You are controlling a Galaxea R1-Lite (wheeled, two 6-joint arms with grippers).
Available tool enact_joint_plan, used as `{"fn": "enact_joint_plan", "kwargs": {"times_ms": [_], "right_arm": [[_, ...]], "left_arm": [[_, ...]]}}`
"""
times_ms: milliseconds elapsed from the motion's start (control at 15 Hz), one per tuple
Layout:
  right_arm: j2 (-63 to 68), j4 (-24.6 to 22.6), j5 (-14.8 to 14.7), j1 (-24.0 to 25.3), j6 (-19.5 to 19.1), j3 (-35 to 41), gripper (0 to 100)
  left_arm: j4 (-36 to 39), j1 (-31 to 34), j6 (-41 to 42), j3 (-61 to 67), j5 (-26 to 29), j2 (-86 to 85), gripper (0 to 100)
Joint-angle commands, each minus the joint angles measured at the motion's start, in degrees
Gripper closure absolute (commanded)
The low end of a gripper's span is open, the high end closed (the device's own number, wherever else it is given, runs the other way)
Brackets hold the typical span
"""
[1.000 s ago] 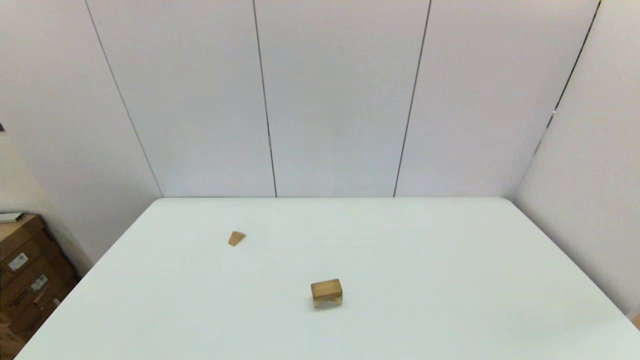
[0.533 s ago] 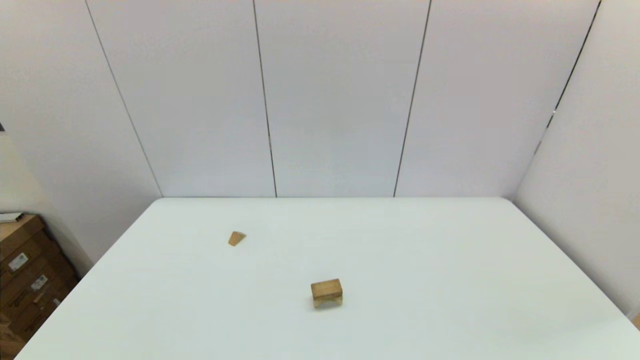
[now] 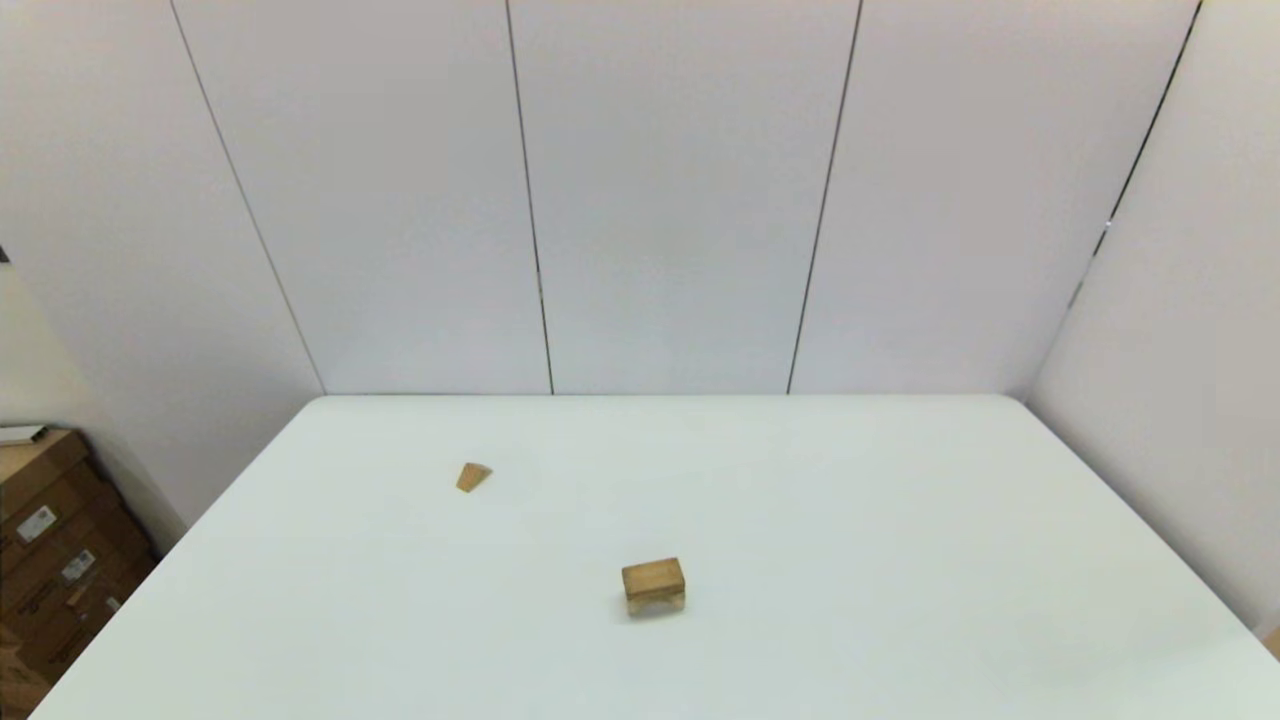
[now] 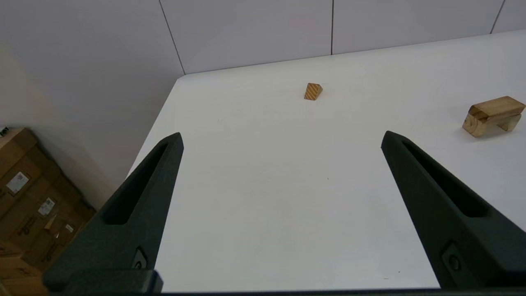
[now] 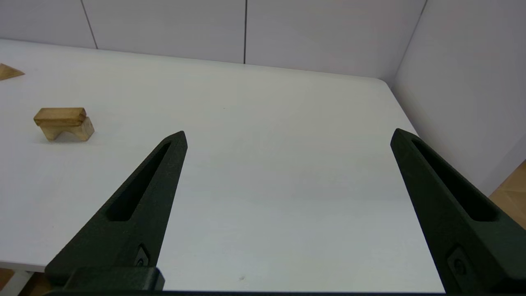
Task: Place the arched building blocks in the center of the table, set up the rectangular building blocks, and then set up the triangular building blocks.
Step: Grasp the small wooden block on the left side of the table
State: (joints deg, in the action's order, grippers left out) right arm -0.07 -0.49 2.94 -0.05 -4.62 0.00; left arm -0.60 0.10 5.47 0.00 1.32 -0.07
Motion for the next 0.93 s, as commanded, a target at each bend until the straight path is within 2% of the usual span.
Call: {"fn": "enact_joint_plan", "kwargs": {"times_ms": [67,333,467,667,800,933], "right_arm": [[-0.01,-0.04,0.05,-0.04,-0.13,0.0,0],[-0.01,-0.04,0.05,-0.04,-0.04,0.0,0],[-0.01,-0.04,0.05,-0.04,-0.04,0.0,0],[-0.01,-0.04,0.05,-0.04,-0.04,0.0,0],[-0.01,-0.04,0.05,-0.04,-0.04,0.0,0],[-0.01,-0.04,0.05,0.05,-0.04,0.0,0]], "left_arm": [[0.16,0.08,0.06,0.0,0.09,0.07,0],[-1.86,-0.01,-0.29,-2.46,0.62,0.07,0],[-9.6,-0.01,-0.29,-7.91,0.7,0.07,0],[-23.13,-0.01,-0.29,-17.84,4.04,3.59,0],[-27.18,-0.01,-0.38,-23.73,3.87,11.06,0],[-27.53,-0.01,-0.38,-28.56,3.78,20.89,0]]}}
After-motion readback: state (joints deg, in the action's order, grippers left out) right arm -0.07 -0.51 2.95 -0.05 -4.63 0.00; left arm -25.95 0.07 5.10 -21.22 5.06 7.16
